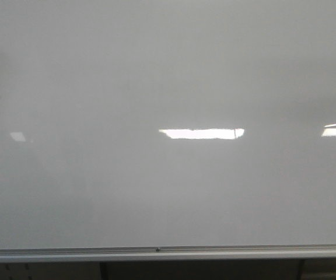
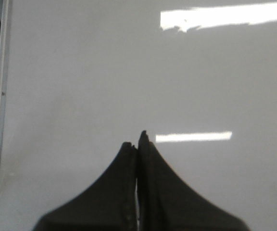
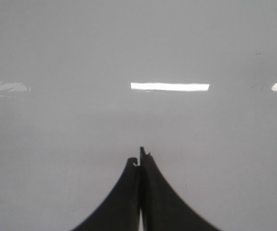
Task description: Write number 2 on whiteboard
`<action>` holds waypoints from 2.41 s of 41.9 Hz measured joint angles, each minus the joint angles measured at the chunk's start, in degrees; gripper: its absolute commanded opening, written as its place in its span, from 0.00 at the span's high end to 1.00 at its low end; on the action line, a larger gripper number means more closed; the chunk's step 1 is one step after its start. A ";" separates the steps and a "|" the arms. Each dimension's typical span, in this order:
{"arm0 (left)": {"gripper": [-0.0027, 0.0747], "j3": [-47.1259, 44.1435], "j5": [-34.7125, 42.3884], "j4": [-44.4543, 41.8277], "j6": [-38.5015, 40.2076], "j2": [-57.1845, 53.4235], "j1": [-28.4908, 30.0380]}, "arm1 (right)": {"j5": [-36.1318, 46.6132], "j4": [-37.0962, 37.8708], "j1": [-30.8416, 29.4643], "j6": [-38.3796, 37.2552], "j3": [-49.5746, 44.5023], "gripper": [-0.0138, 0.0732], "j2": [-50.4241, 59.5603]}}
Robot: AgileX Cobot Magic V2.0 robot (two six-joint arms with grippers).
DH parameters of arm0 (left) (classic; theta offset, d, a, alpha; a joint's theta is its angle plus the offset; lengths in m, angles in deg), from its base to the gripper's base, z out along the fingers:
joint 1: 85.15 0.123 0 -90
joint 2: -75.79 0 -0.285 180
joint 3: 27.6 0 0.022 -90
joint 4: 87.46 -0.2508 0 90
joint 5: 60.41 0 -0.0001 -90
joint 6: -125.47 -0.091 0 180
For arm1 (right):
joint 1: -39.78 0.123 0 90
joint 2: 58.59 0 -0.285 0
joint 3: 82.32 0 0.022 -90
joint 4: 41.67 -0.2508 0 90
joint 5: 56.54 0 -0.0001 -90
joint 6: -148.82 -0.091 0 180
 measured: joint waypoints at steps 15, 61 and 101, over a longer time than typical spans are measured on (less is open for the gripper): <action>0.99 1.21 -6.12 0.00 0.00 11.20 0.00 | -7.30 0.00 0.00 0.00 3.66 0.92 -14.26; 0.30 9.30 -8.10 0.11 -1.88 46.32 -0.20 | -5.76 0.36 0.00 1.06 3.58 0.10 -24.21; 0.33 20.45 6.13 0.11 -1.98 76.61 -0.33 | -5.55 0.36 0.00 1.20 3.58 0.10 -24.21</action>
